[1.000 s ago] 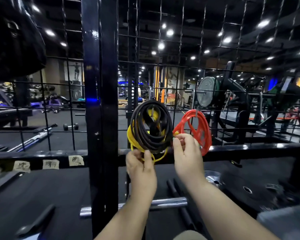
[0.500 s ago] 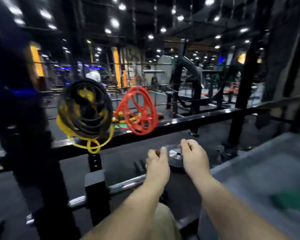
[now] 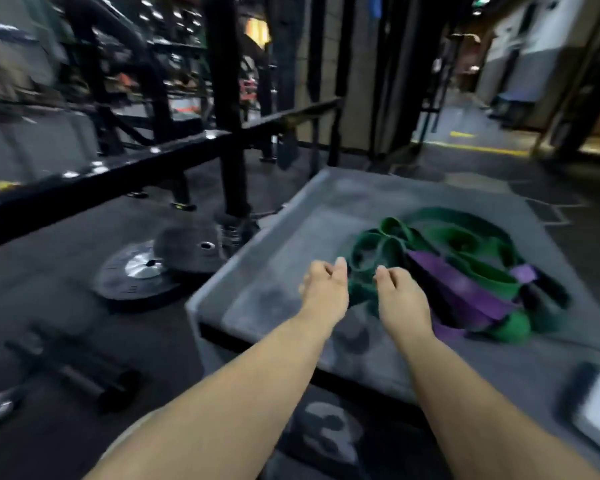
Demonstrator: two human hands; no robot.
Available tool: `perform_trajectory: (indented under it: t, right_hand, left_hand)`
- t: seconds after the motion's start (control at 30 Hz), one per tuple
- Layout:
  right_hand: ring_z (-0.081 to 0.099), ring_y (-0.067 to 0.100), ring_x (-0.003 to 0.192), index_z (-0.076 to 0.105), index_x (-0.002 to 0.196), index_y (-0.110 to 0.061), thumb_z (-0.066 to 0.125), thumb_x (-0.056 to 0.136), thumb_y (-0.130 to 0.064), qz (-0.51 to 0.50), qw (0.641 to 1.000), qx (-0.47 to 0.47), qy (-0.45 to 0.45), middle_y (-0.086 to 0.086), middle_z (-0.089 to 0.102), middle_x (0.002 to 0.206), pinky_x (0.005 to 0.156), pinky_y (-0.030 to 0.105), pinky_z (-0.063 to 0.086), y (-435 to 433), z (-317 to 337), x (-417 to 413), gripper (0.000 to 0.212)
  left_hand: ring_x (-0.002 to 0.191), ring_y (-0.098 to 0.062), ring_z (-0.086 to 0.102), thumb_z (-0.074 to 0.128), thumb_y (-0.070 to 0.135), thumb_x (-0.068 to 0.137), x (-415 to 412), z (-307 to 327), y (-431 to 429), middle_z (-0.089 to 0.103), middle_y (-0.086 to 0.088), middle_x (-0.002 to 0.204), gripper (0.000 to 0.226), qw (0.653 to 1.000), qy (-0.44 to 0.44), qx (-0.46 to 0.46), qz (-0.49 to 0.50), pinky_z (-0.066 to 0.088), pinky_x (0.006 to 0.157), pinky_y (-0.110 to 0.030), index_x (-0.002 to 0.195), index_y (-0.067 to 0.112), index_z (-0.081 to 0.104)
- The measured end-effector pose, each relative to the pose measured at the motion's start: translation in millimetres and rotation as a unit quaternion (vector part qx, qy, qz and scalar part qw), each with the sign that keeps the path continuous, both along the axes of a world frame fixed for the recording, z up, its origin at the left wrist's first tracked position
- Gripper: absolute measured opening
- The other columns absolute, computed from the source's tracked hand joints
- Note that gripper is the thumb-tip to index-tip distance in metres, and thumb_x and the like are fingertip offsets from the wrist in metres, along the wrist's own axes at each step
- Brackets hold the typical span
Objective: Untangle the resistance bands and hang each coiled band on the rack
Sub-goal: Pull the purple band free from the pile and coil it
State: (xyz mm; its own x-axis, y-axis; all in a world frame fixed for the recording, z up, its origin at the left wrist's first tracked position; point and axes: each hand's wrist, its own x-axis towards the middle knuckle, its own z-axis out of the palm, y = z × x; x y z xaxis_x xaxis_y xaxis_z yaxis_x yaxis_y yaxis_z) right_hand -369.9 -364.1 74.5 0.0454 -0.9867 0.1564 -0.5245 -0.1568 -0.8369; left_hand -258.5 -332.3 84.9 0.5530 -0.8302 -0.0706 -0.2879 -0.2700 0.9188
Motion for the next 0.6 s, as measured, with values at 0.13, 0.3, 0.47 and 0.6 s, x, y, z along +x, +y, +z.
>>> perform_trajectory:
  t: [0.13, 0.3, 0.47, 0.6]
  right_hand:
    - [0.052, 0.018, 0.089, 0.059, 0.105, -0.020, 0.059, 0.095, -0.035, -0.064, 0.995, -0.024, 0.079, 0.002, 0.053, 0.114, 0.076, 0.030, 0.037, -14, -11, -58, 0.018]
    - [0.048, 0.028, 0.114, 0.061, 0.117, -0.021, 0.083, 0.065, -0.049, -0.129, 0.924, -0.190, 0.307, 0.003, 0.053, 0.123, 0.089, 0.045, 0.043, -20, -16, -112, 0.062]
    - [0.014, 0.024, 0.142, 0.036, 0.147, -0.034, 0.074, 0.050, -0.078, -0.105, 0.895, -0.124, 0.416, 0.002, 0.031, 0.154, 0.107, 0.055, 0.026, -34, -23, -142, 0.113]
    - [0.019, 0.022, 0.140, 0.029, 0.150, -0.036, 0.055, 0.060, -0.089, -0.111, 0.900, -0.085, 0.414, -0.008, 0.038, 0.145, 0.108, 0.049, 0.026, -49, -17, -156, 0.108]
  left_hand:
    - [0.119, -0.027, 0.042, 0.044, 0.049, 0.096, -26, -9, -40, 0.056, -0.002, 0.118, 0.033, 0.981, -0.191, -0.007, -0.031, 0.035, 0.097, -0.041, 0.111, 0.021, 0.052]
    - [0.127, -0.024, 0.036, 0.052, 0.052, 0.092, -45, -22, -75, 0.048, 0.000, 0.135, 0.052, 0.948, -0.282, -0.050, -0.136, 0.030, 0.102, -0.037, 0.133, 0.023, 0.041]
    - [0.139, -0.026, 0.025, 0.049, 0.066, 0.086, -55, -36, -103, 0.032, -0.001, 0.153, 0.081, 0.944, -0.293, 0.000, -0.154, 0.024, 0.111, -0.041, 0.150, 0.024, 0.021]
    - [0.145, -0.027, 0.012, 0.034, 0.082, 0.080, -55, -35, -120, 0.018, 0.001, 0.159, 0.087, 0.936, -0.321, 0.034, -0.136, 0.015, 0.114, -0.049, 0.151, 0.038, 0.008]
